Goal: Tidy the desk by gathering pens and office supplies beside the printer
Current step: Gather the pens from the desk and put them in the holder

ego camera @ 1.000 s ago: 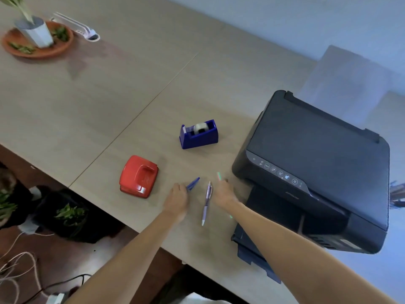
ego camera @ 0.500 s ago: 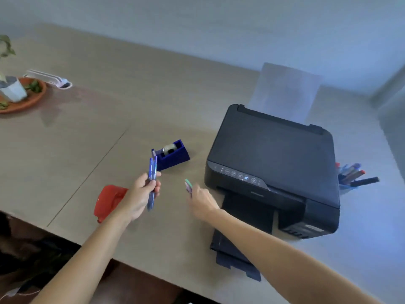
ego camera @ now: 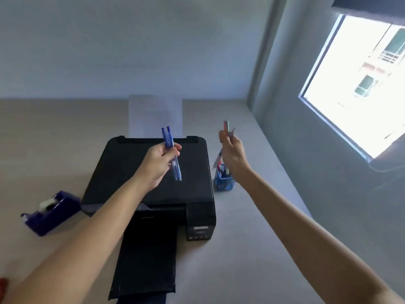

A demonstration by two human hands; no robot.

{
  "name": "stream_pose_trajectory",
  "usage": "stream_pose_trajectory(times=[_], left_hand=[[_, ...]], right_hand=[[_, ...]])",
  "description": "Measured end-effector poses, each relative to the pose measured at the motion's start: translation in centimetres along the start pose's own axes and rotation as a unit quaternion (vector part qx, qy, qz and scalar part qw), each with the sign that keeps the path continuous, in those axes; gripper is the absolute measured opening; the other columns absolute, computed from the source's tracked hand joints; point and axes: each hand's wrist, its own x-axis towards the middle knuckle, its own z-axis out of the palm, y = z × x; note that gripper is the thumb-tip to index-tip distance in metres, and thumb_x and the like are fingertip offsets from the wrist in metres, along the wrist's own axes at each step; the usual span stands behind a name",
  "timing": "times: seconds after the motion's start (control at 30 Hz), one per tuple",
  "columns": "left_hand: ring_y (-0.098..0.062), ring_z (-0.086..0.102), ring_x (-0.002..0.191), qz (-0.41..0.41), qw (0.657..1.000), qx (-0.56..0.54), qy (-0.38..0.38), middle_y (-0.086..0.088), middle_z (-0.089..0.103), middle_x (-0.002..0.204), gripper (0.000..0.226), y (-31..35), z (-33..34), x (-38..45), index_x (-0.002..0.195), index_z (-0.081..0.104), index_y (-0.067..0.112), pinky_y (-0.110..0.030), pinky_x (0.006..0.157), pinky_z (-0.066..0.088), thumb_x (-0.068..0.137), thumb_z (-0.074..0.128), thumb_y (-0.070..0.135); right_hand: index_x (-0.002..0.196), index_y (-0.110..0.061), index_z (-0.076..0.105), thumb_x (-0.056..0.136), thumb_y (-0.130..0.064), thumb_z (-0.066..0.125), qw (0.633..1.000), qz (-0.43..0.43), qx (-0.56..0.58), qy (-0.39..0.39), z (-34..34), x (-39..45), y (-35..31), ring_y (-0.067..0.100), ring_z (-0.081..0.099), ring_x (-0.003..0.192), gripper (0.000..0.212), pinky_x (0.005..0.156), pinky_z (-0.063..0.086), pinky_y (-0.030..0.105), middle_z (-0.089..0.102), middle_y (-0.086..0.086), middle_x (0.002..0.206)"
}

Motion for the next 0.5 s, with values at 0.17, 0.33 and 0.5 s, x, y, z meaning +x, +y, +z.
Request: stream_pose_trajectory(times=[0.17,0.33,0.5], left_hand=[[-0.024,0.057,0.098,0.005,0.999,0.034,-0.016,-0.005,0.062,0.083,0.016,-1.2,9.1,4.9,0.105,0.064,-0.003,-0.029,0.087,0.051,0.093,0.054,-0.002],[-0.026,0.069,0.092,-0.023,0.990,0.133,0.049,-0.015,0.069,0.095,0.008,-4.4,14.2,9.9,0.090,0.068,0.007,-0.042,0.086,0.059,0.084,0.068,0.002],[-0.031,0.072,0.096,-0.075,0.959,0.253,0.103,-0.018,0.074,0.102,0.017,-8.0,16.8,13.7,0.097,0.073,-0.001,-0.041,0.085,0.060,0.081,0.070,0.005]], right_hand=[[0.081,-0.012,0.056,0.095,-0.028,0.050,0.996,0.075,0.025,0.030,-7.6,5.4,6.6,0.014,0.040,0.063,0.022,0.061,0.039,0.031,0.044,0.001,0.072],[0.083,-0.011,0.066,0.089,-0.016,0.064,0.988,0.138,0.058,0.040,-9.6,8.2,11.9,0.012,0.058,0.062,0.008,0.069,0.056,0.030,0.060,0.005,0.074],[0.076,-0.007,0.068,0.082,-0.012,0.070,0.990,0.115,-0.053,0.057,-8.8,10.3,14.9,0.015,0.060,0.062,0.008,0.053,0.046,0.009,0.067,0.003,0.073]])
